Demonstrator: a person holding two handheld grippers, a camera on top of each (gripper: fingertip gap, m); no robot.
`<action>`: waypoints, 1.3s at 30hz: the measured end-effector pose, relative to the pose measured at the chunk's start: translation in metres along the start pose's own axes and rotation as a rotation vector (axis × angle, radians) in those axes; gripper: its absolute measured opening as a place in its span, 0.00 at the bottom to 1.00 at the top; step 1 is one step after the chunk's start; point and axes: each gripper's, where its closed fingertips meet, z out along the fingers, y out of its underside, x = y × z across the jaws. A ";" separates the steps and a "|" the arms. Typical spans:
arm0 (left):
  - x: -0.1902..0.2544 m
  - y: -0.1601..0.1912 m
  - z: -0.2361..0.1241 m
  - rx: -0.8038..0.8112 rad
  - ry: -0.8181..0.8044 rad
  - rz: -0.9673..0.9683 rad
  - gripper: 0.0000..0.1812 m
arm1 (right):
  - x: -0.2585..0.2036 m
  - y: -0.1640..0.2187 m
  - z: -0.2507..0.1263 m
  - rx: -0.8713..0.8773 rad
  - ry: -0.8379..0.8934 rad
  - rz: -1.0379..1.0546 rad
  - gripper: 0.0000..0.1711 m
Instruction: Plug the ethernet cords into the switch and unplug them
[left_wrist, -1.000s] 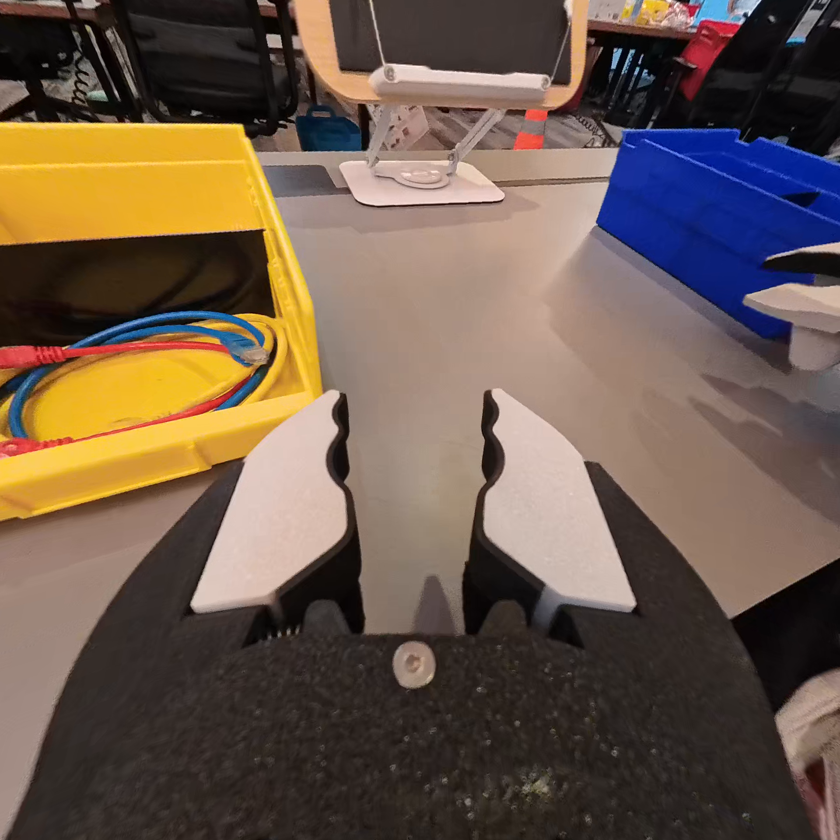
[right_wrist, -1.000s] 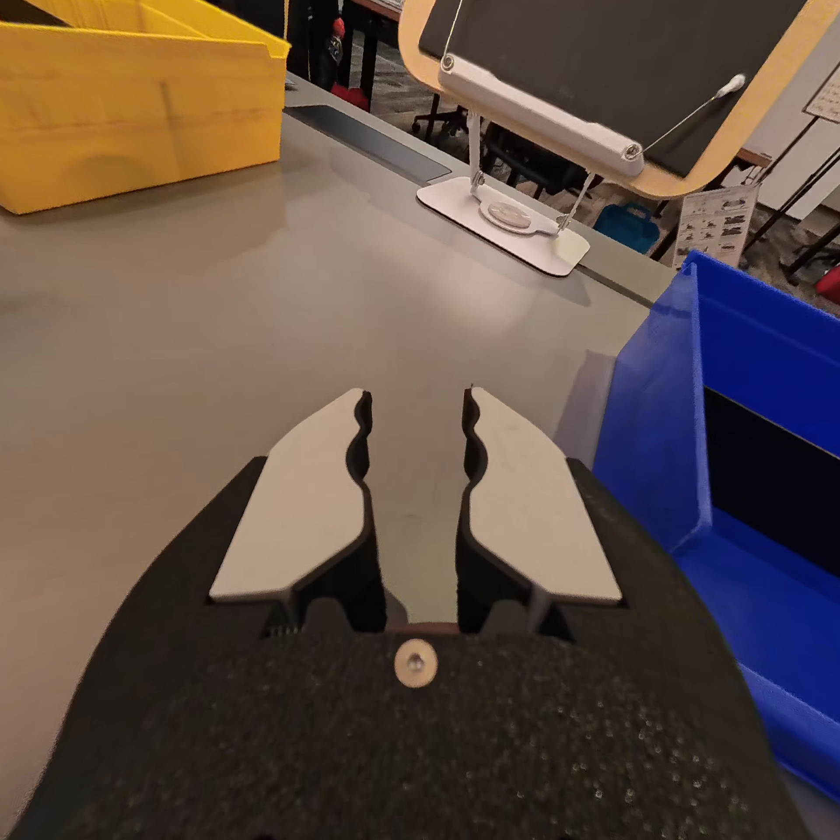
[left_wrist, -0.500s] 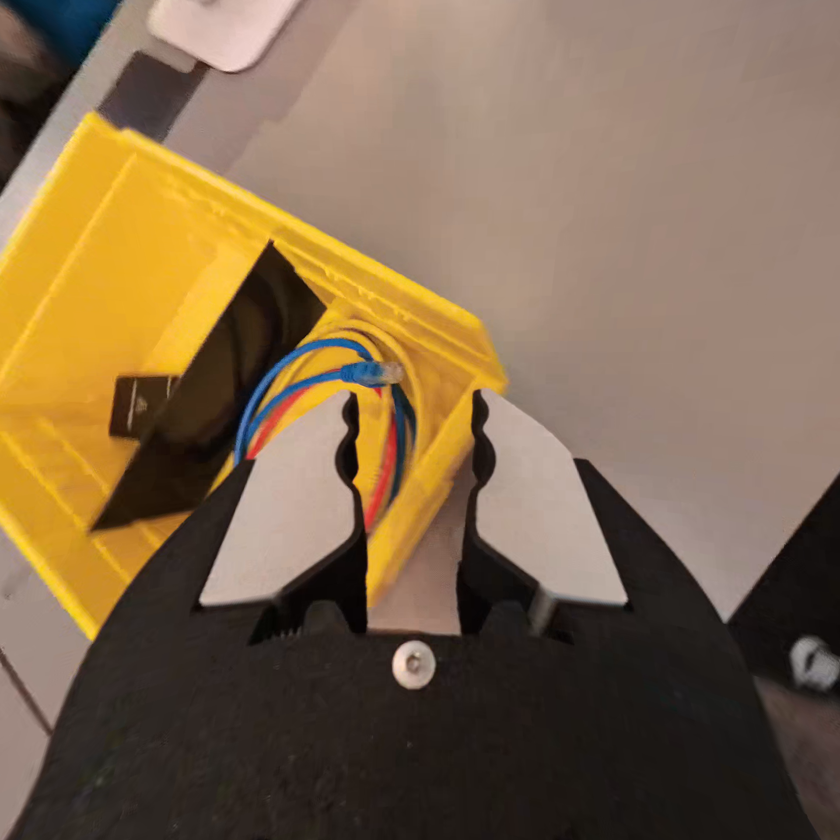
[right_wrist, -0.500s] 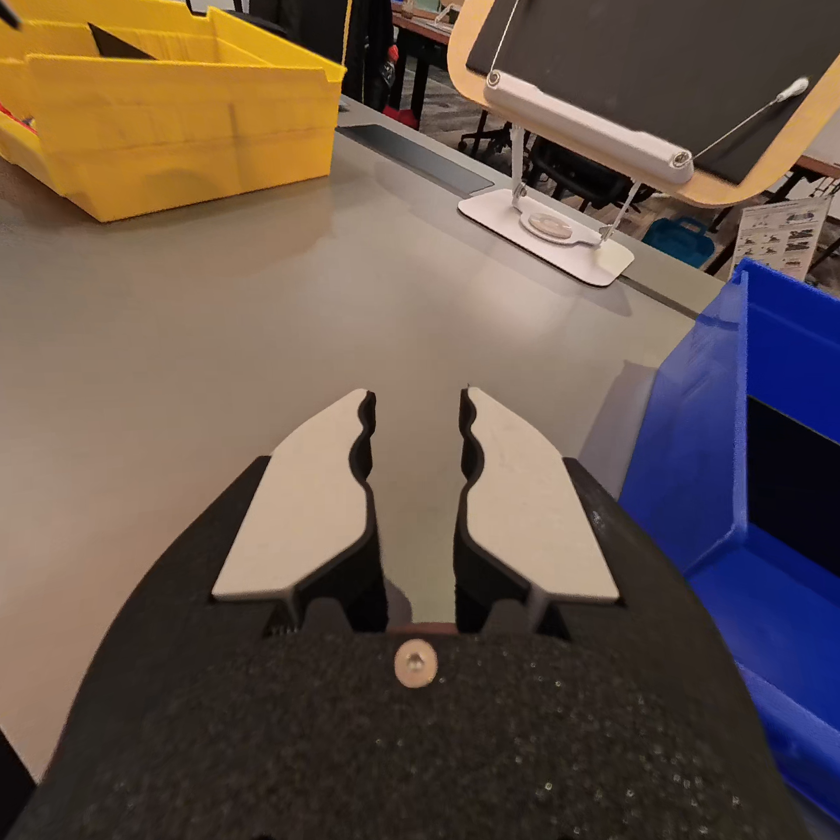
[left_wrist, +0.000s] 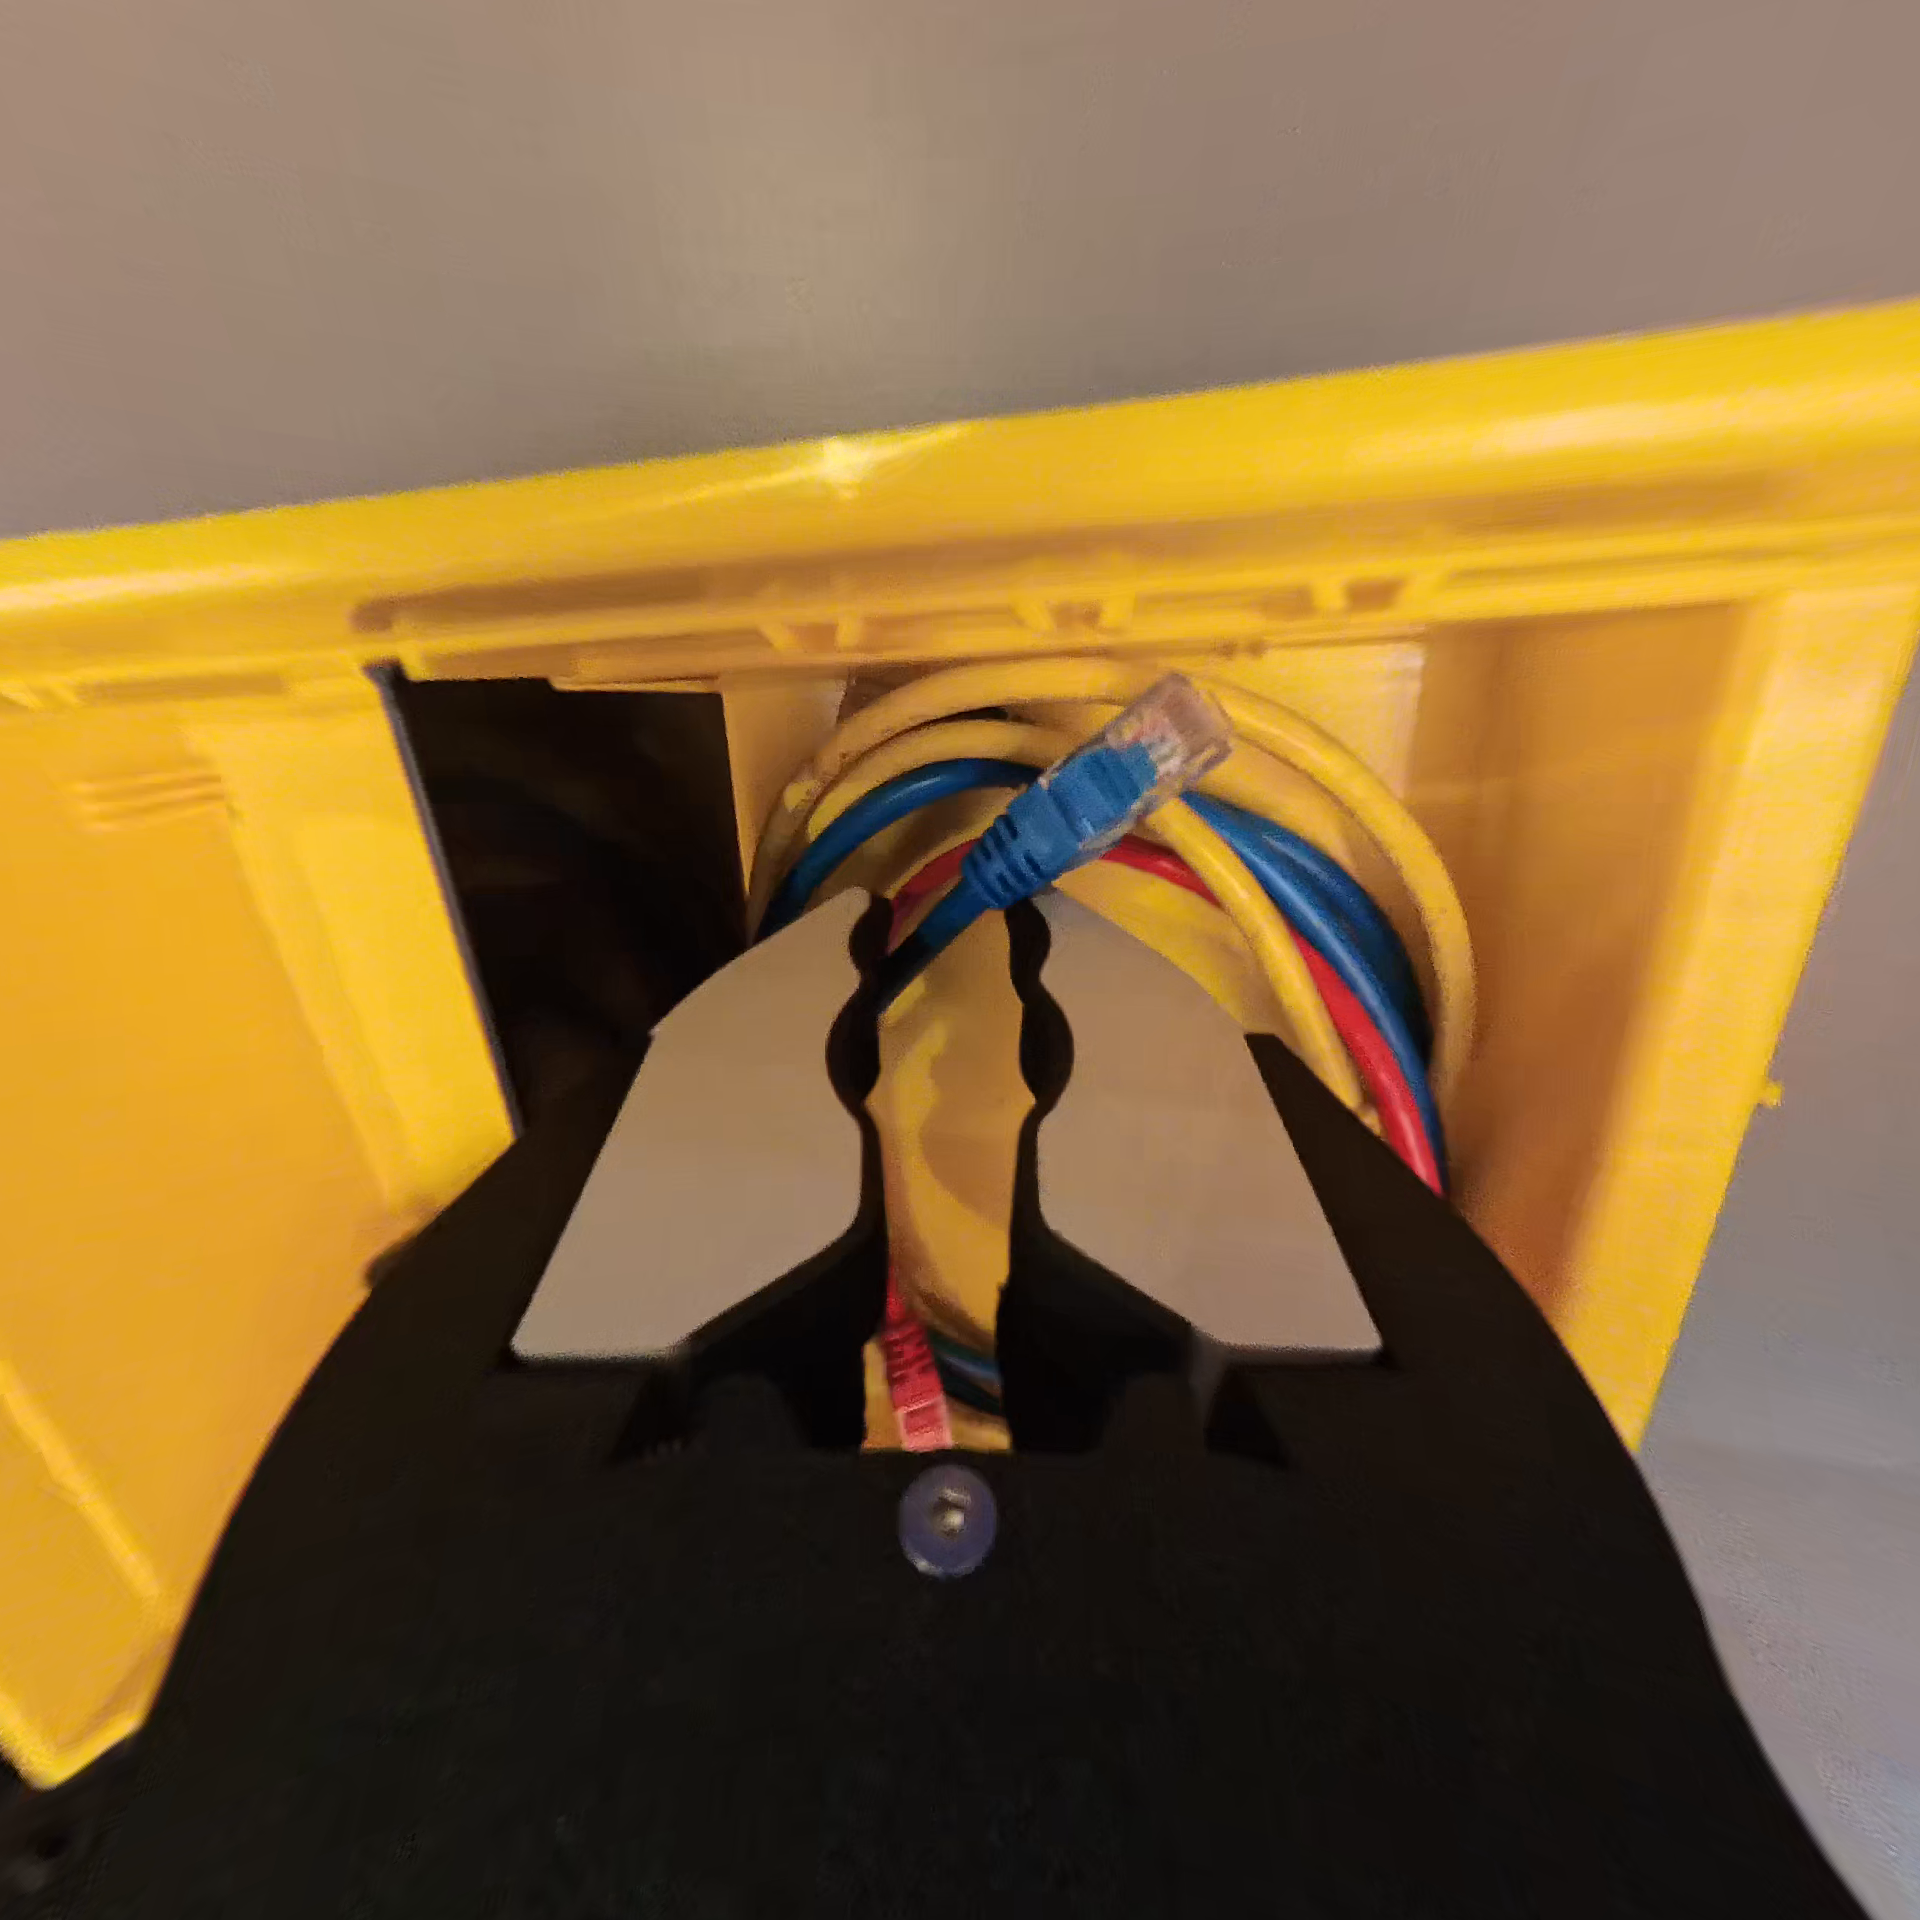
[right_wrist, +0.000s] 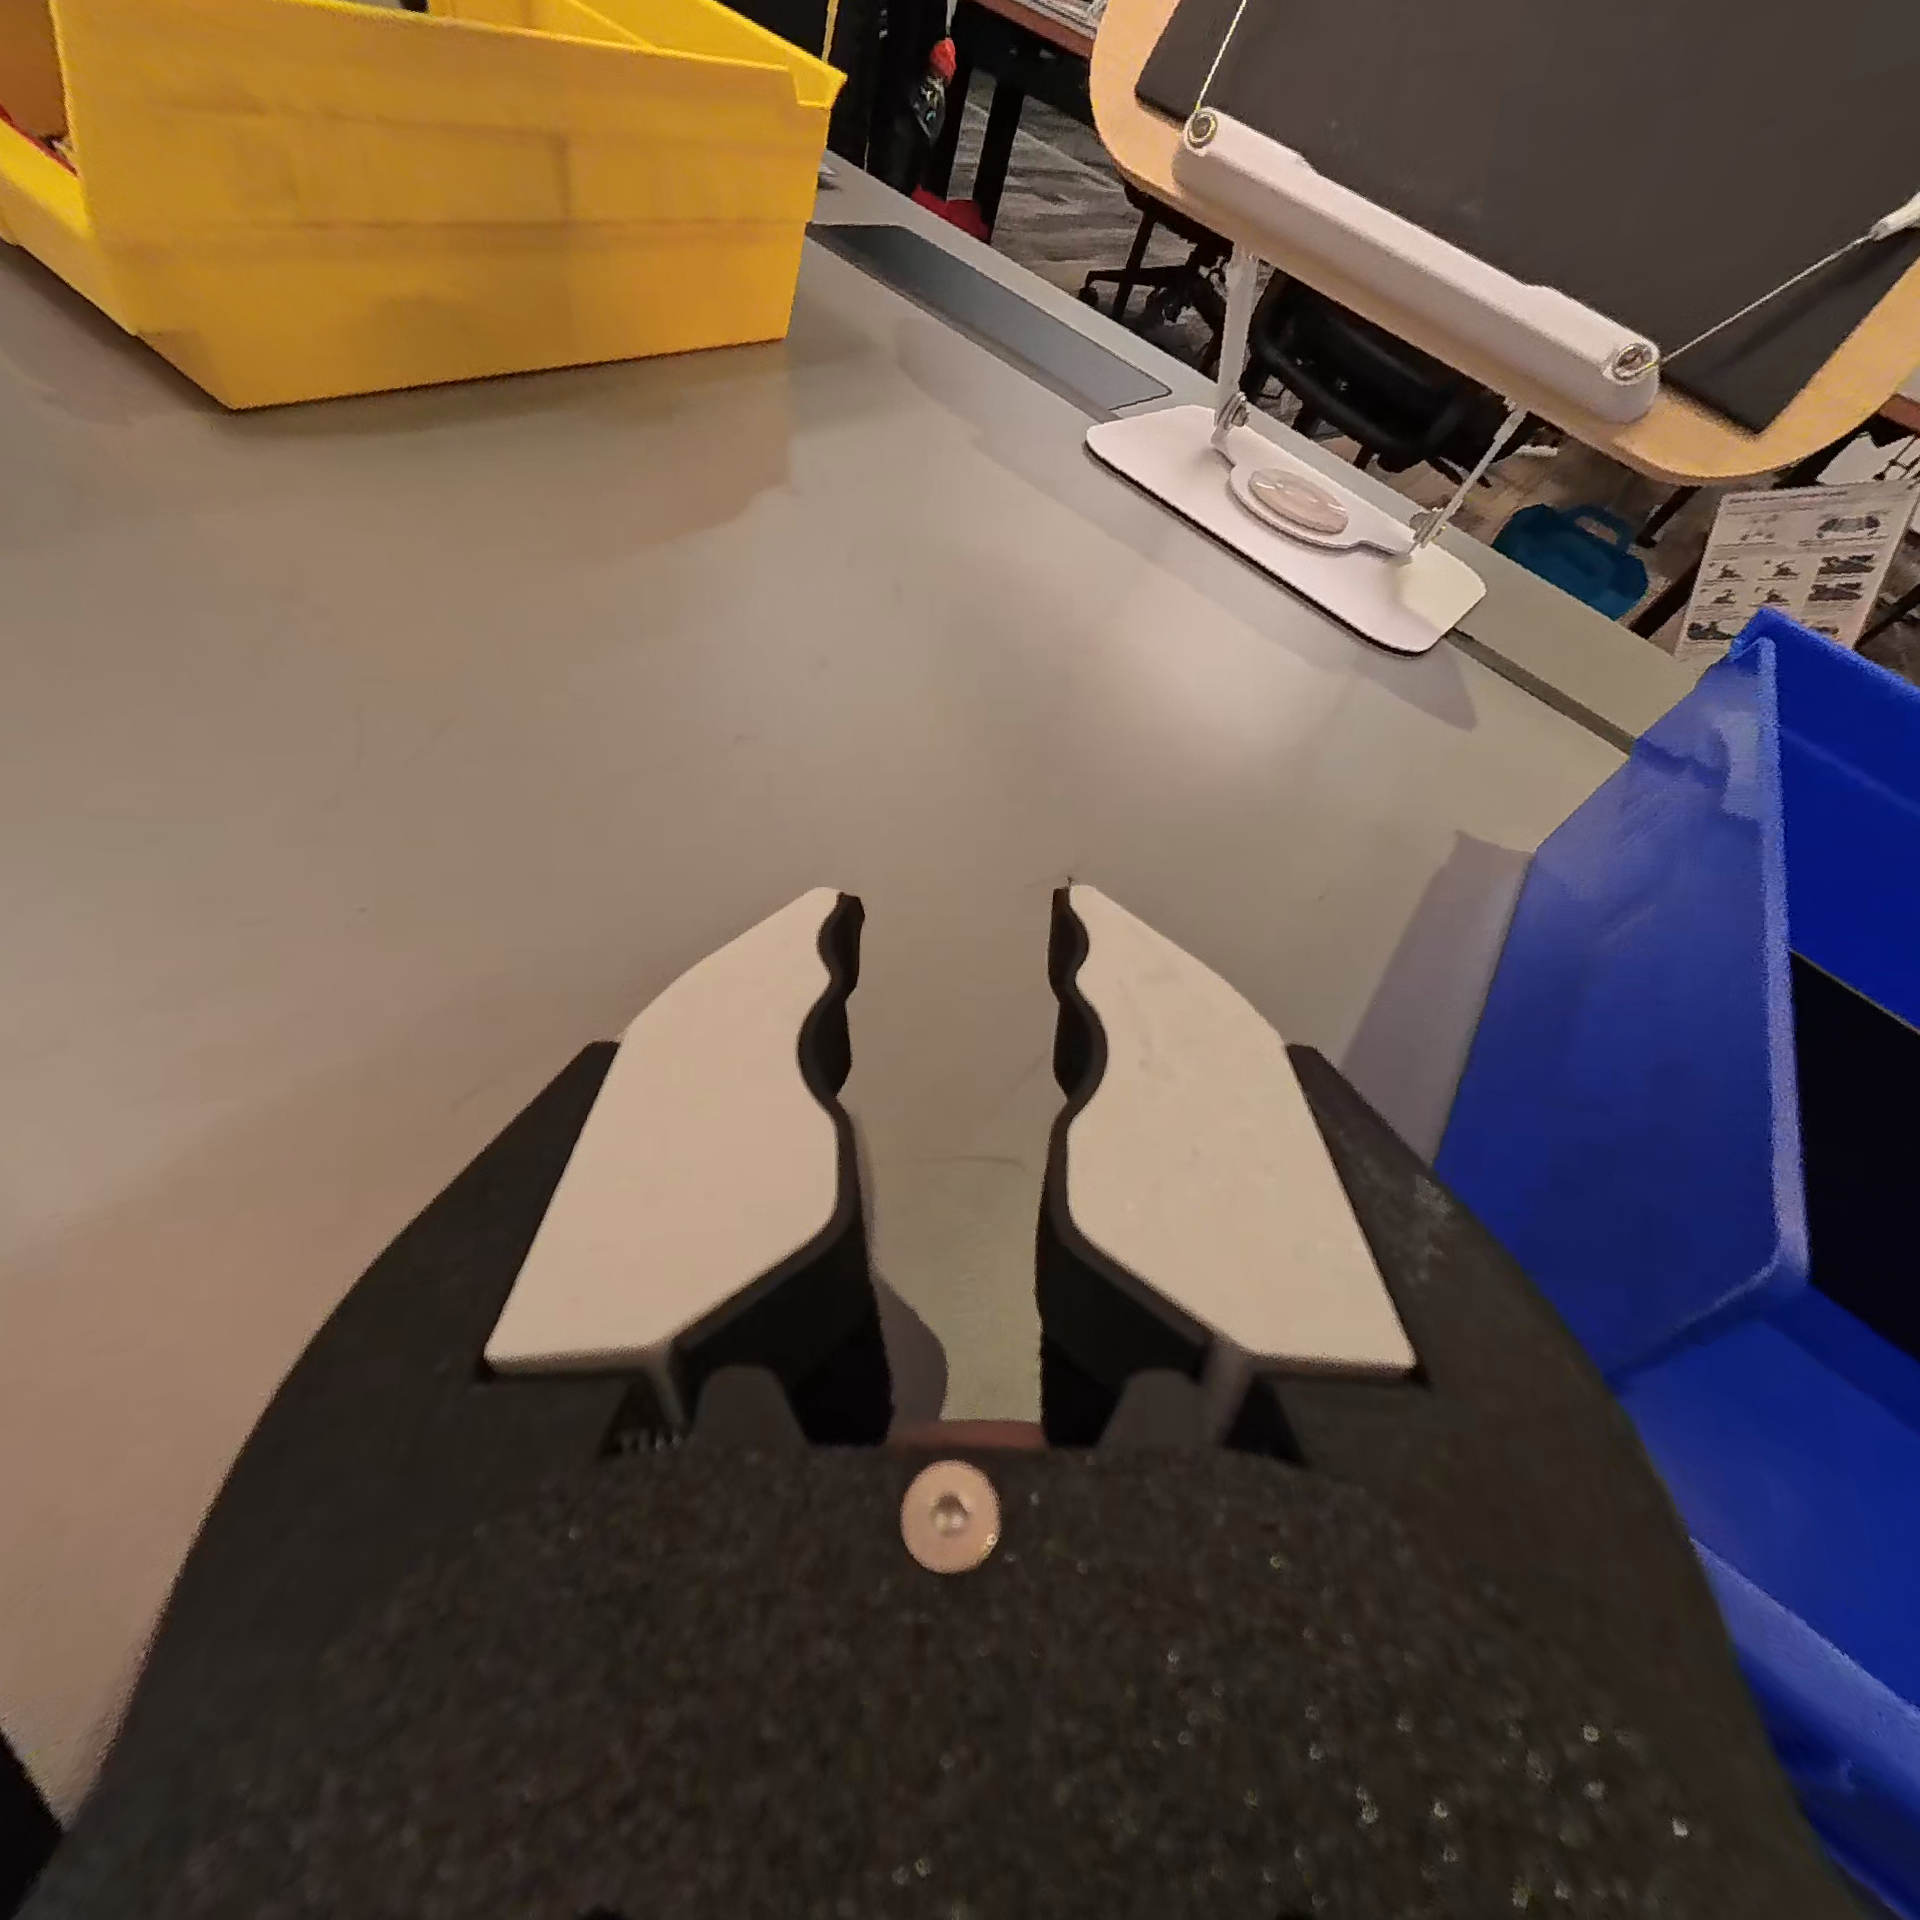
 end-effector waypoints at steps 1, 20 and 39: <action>-0.002 0.000 -0.004 0.009 -0.032 0.028 0.11 | 0.001 0.000 -0.001 0.002 0.005 0.007 0.20; -0.085 0.028 -0.274 0.290 -0.684 -0.225 0.03 | 0.033 0.000 -0.020 0.043 0.045 0.184 0.18; -0.084 -0.127 -0.394 0.474 -0.908 0.036 0.03 | 0.023 -0.003 -0.017 0.037 0.023 0.162 0.17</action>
